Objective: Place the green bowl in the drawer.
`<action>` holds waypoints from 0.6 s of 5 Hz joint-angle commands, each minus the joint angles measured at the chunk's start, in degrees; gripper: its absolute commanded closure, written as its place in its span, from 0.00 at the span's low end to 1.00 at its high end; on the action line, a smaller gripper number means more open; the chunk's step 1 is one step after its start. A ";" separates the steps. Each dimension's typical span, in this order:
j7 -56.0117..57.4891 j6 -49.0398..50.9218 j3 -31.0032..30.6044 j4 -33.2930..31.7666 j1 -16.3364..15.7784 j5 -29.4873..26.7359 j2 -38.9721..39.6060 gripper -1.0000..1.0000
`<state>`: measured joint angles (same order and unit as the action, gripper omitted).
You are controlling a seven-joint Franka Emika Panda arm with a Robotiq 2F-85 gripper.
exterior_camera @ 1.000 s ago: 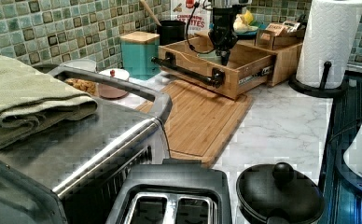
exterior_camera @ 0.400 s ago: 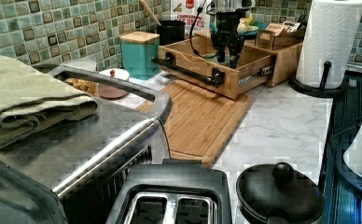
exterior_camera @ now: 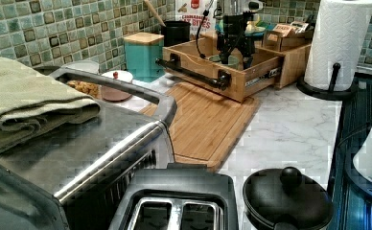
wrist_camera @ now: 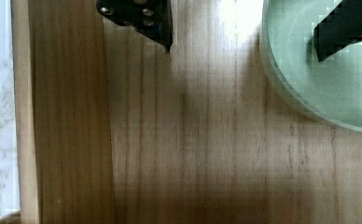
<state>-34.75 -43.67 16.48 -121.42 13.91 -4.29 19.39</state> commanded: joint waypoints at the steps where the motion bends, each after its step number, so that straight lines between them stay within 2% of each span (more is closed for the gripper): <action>1: -3.11 -0.58 1.60 3.76 0.11 -0.08 -1.11 0.00; 3: -3.04 -0.57 1.79 3.76 -0.08 -0.17 -1.09 0.00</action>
<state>-34.77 -44.76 17.25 -121.42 13.88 -4.47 19.36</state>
